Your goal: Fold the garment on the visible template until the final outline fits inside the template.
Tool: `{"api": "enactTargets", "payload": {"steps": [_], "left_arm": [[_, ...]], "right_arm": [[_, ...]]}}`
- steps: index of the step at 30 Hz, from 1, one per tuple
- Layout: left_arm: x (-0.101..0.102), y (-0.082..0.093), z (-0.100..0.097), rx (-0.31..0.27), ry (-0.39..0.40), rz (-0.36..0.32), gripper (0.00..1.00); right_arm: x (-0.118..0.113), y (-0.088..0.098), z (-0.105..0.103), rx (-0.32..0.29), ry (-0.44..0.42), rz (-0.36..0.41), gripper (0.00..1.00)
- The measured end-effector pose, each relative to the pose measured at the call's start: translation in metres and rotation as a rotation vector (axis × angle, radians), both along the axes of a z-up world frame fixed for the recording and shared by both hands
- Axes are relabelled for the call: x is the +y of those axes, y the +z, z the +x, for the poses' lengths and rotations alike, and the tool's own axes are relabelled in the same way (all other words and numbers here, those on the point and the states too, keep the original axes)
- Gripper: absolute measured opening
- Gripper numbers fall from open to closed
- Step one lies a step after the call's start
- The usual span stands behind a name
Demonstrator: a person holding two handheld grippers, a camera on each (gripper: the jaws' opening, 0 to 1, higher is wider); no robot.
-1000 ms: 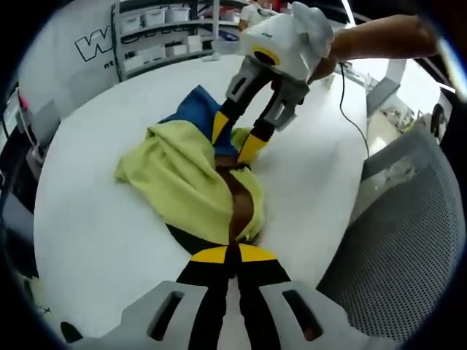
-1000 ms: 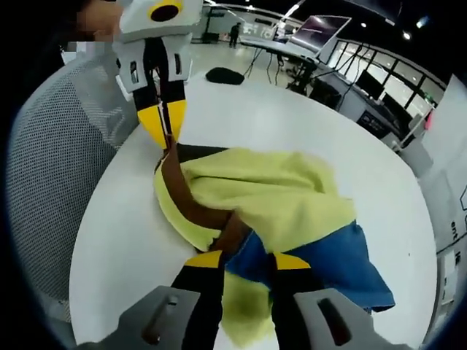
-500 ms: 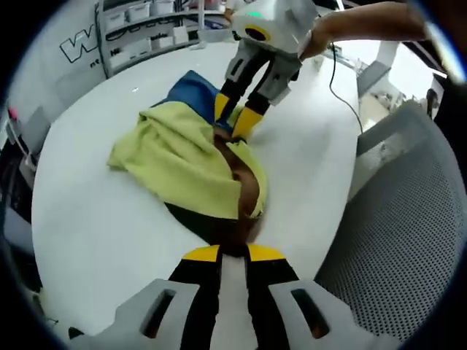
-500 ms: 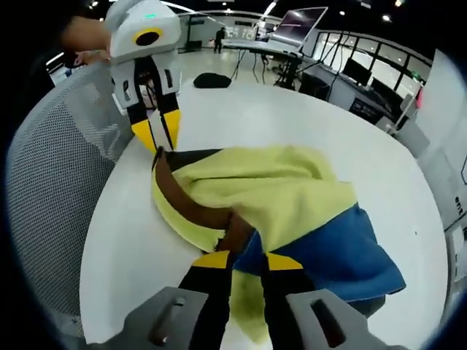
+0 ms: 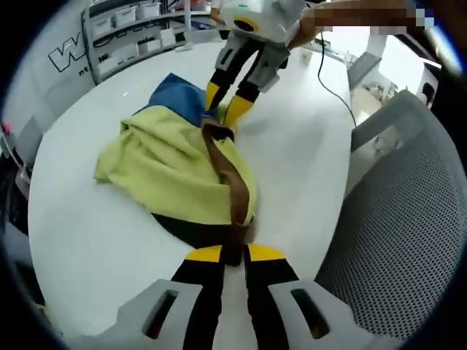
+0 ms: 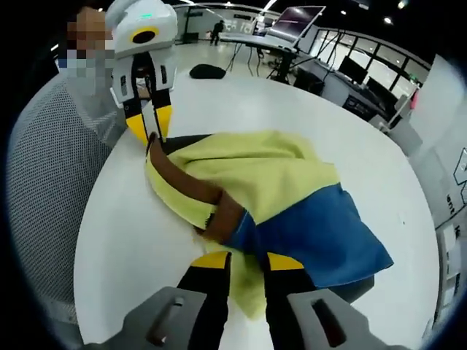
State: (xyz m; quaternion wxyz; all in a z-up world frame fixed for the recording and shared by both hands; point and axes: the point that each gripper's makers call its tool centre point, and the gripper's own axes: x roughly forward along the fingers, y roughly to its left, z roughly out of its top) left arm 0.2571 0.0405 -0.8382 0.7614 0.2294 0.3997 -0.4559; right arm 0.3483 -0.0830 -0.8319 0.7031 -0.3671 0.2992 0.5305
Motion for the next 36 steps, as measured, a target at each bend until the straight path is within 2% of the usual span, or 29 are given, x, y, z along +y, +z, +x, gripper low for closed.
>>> {"api": "enactTargets", "payload": {"steps": [3, 7, 10, 12, 15, 22, 24, 30, 36], "left_arm": [[0.001, -0.002, -0.001, 0.011, 0.018, -0.004, 0.08], [0.003, -0.003, 0.000, 0.012, 0.034, -0.011, 0.06], [0.004, -0.004, 0.002, 0.013, 0.049, -0.017, 0.05], [0.004, -0.003, 0.002, 0.013, 0.050, -0.018, 0.05], [0.005, -0.004, 0.003, 0.011, 0.051, -0.019, 0.04], [0.008, -0.002, 0.005, 0.004, 0.062, -0.016, 0.04], [0.010, 0.000, 0.006, -0.003, 0.068, -0.016, 0.03], [0.014, 0.006, 0.016, -0.024, 0.092, -0.024, 0.03], [0.019, 0.012, 0.025, -0.039, 0.121, -0.032, 0.03]], "right_arm": [[0.007, 0.003, -0.001, -0.012, 0.018, 0.022, 0.14], [0.013, 0.004, 0.001, -0.027, 0.046, 0.016, 0.14], [0.010, -0.002, 0.005, -0.049, 0.063, -0.036, 0.12], [0.009, -0.004, 0.006, -0.046, 0.055, -0.036, 0.08], [0.003, -0.006, 0.008, -0.051, 0.033, -0.048, 0.00], [-0.012, 0.004, 0.008, -0.043, -0.060, 0.003, 0.00], [-0.014, 0.008, 0.007, -0.030, -0.098, 0.044, 0.00], [-0.019, 0.017, 0.001, -0.040, -0.131, 0.074, 0.00], [-0.022, 0.022, -0.005, -0.021, -0.182, 0.111, 0.00]]}}
